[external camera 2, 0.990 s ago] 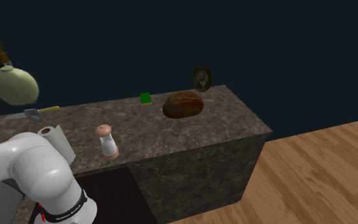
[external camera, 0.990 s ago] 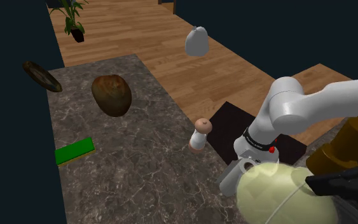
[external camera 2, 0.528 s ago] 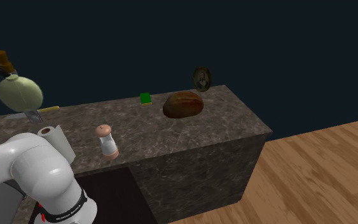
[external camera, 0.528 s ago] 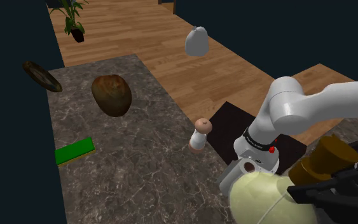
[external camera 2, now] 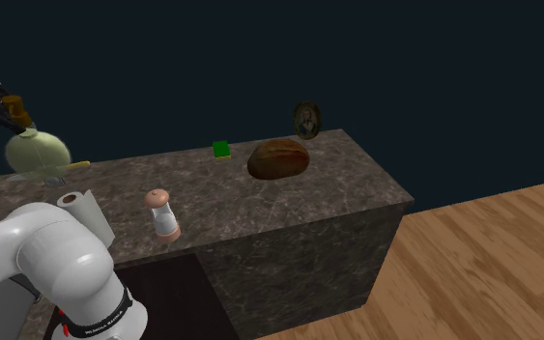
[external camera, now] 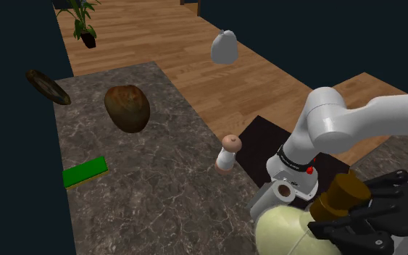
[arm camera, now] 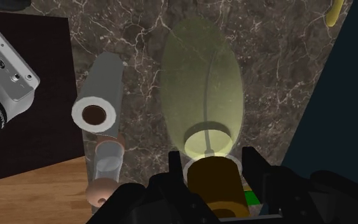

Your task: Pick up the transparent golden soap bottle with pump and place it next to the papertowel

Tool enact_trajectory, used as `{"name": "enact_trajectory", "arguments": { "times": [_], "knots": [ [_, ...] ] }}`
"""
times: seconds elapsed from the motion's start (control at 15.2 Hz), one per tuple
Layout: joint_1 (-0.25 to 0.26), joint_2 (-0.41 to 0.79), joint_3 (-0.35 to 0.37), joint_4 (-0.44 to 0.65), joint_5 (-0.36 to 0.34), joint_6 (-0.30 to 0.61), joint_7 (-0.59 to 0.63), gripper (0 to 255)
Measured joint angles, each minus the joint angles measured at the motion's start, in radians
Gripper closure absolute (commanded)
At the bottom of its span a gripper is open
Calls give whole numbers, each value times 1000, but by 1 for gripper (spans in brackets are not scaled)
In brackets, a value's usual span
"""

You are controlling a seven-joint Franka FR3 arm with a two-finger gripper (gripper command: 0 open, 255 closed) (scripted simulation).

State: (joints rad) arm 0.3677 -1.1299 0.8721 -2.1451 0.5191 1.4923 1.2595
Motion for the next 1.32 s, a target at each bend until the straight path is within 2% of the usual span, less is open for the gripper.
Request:
{"name": "enact_trajectory", "arguments": {
  "times": [1.32],
  "knots": [
    [67,-87,142,-240,134,175,12,255]
  ]
}}
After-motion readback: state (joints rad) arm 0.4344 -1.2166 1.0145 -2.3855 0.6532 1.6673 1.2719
